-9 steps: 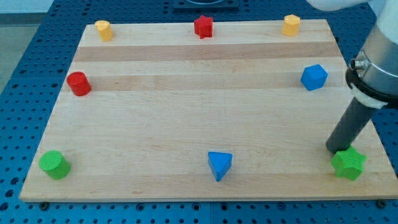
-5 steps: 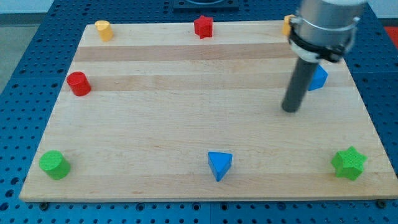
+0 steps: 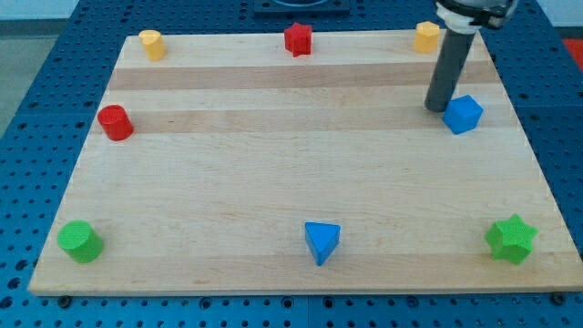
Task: Place blue cube and yellow hexagon in a vertical line
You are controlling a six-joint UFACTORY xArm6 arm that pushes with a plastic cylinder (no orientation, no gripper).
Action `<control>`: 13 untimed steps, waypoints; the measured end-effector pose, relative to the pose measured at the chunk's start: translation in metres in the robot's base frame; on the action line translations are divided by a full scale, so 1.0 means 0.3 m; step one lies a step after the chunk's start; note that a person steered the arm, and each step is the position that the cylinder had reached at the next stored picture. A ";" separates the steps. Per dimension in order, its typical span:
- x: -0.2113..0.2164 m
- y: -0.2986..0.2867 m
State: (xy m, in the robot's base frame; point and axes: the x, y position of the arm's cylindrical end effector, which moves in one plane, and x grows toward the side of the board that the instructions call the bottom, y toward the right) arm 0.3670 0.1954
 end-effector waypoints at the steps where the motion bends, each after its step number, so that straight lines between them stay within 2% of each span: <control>1: 0.000 0.046; 2: -0.095 0.049; 4: -0.268 0.354; 5: -0.399 0.337; 7: -0.470 0.331; 8: -0.585 0.342; 9: -0.583 0.343; 10: -0.471 0.341; 11: -0.269 0.222; 12: -0.244 -0.065; 13: -0.419 -0.237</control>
State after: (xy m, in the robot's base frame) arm 0.2414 0.1242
